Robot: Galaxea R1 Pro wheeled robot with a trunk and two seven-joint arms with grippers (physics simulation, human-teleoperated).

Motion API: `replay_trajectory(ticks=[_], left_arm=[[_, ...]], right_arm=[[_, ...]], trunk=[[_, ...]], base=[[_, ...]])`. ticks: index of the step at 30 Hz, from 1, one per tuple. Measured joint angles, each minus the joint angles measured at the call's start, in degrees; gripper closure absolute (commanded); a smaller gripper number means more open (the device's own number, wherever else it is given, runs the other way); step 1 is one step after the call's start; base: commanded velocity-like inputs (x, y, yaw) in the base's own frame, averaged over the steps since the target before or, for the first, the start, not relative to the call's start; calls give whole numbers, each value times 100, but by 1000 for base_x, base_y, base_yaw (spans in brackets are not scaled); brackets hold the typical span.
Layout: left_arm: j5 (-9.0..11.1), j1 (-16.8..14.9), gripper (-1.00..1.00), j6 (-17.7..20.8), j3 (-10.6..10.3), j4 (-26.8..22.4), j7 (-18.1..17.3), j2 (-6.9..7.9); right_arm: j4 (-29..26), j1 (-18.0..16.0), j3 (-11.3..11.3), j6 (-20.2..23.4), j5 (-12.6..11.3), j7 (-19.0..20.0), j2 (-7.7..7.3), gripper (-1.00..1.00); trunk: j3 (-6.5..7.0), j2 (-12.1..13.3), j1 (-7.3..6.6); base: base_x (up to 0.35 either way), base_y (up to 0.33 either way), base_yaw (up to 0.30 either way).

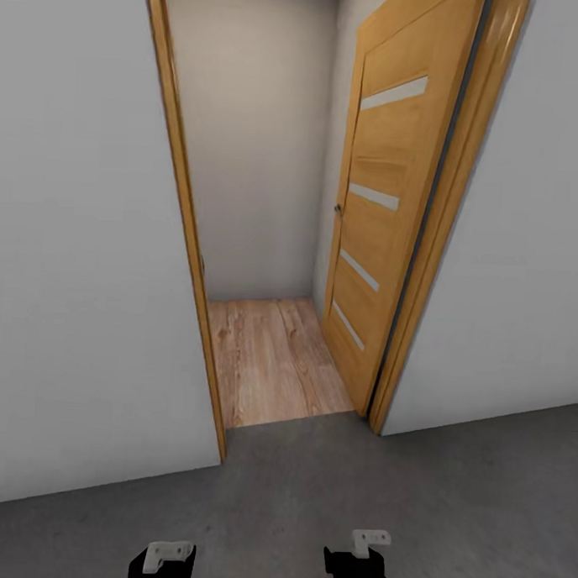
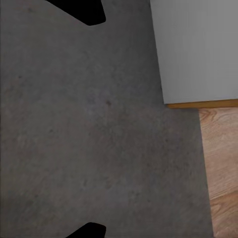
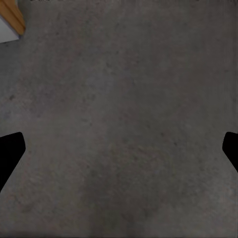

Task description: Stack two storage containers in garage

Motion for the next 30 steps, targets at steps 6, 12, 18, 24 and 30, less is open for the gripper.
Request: replay_trajectory(ticks=[6,12,18,24,30], left_arm=[[0,0,-100,0,0,0,-1,0],[0,0,-100,0,0,0,2,1],[0,0,-100,0,0,0,1,0],[0,0,-100,0,0,-1,-2,1],[0,0,-100,0,0,0,-1,-3]], right_arm=[[-4,-2,1,0,0,1,-1,-100],[1,1,2,0,0,1,-1,-100],[-3,0,2,0,0,-1,-1,-100],[0,1,1,0,0,-1,0,-100],[-1,-1,0,0,0,0,2,-100]], trunk=[[0,0,0],[0,0,-2],[0,0,-1],[0,0,0],[0,0,-1]], base=[[35,-2,0],[210,-1,0],[213,0,0],[48,0,0],[69,-3,0]])
